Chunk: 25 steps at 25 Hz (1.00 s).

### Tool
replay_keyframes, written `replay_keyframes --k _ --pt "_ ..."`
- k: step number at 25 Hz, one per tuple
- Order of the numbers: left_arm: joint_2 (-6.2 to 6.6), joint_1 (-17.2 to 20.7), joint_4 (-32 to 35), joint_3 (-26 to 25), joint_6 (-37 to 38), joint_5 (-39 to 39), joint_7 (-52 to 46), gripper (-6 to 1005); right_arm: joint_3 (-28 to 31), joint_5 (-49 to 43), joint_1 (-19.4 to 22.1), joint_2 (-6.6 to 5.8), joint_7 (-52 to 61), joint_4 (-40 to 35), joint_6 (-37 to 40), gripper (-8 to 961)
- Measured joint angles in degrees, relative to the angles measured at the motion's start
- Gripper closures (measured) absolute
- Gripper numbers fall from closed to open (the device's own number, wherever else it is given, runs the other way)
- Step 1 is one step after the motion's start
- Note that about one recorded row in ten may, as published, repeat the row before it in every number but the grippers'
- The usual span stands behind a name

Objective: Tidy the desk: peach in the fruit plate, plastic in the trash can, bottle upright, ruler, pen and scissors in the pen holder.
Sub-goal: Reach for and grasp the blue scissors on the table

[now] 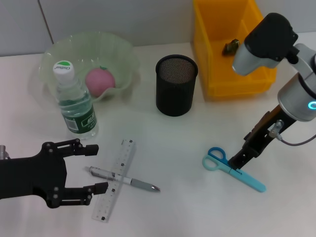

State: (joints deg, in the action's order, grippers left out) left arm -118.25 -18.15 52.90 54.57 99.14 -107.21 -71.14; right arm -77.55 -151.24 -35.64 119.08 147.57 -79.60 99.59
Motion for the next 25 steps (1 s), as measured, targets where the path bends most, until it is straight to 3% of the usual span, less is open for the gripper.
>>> replay_keyframes --k 15,25 --pt "-0.05 -0.6 -1.3 -0.8 0.1 0.0 0.5 187 -7.6 -0.7 -2.1 0.17 6.3 7.3 -3.1 196" --pt "-0.05 -0.4 -1.4 -0.8 0.0 0.0 0.7 186 -8.0 -2.0 -3.6 0.18 6.0 10.7 -6.5 233"
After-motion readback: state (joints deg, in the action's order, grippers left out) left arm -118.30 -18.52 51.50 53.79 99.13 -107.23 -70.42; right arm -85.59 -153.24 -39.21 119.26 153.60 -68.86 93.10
